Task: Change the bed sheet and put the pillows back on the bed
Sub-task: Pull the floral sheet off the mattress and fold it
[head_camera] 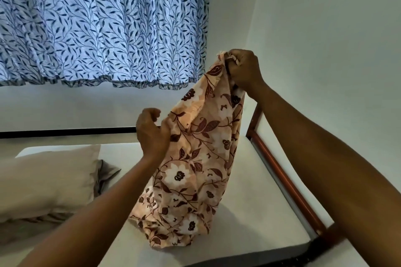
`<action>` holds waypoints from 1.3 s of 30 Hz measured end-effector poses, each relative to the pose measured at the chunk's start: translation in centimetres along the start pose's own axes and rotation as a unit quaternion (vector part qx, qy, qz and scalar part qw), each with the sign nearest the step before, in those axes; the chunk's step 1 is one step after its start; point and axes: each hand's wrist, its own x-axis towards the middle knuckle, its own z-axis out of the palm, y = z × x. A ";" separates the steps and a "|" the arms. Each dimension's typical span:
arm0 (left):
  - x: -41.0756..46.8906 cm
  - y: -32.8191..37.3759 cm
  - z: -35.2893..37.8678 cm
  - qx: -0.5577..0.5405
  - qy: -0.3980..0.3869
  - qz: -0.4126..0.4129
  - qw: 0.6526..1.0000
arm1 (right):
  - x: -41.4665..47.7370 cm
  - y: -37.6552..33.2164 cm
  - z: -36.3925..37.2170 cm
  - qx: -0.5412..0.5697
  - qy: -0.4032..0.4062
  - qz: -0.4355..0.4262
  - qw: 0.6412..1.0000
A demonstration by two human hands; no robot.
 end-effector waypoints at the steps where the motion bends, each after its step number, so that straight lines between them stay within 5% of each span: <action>1: -0.8 0.4 0.3 0.002 0.009 0.045 0.999 | 0.0 -0.3 0.2 0.000 -0.005 -0.004 1.000; 5: -4.3 2.3 1.9 0.009 -0.108 0.141 0.984 | 0.2 -2.1 1.2 0.001 -0.004 -0.024 1.000; 9: -2.0 0.8 1.7 -0.002 -0.071 0.031 0.997 | 0.4 -2.8 2.2 -0.030 -0.004 -0.036 0.999; 15: 0.2 -1.9 -2.6 0.016 0.028 0.088 0.996 | 0.0 -1.4 3.0 -0.101 -0.003 0.030 0.994; 18: -1.7 -1.4 -3.5 0.000 0.012 0.177 0.984 | -0.5 -1.2 4.1 -0.107 0.001 0.055 0.993; 21: -6.3 -0.7 -3.2 0.044 -0.128 0.344 0.929 | -0.3 -2.1 4.9 -0.102 -0.005 0.058 0.993; 23: -8.3 -1.4 -2.1 0.086 -0.177 0.378 0.905 | -0.3 -2.9 5.5 -0.109 -0.015 0.056 0.992; 28: -9.8 -1.5 1.8 0.091 -0.190 0.308 0.928 | -1.1 -3.8 7.0 -0.111 -0.030 0.063 0.991; 35: -8.5 -0.4 5.7 0.152 -0.168 0.073 0.971 | -1.9 -5.0 8.0 -0.096 -0.033 0.084 0.991; 39: -7.0 -0.8 6.1 0.142 -0.158 0.046 0.976 | -1.8 -4.9 7.8 -0.098 -0.024 0.091 0.991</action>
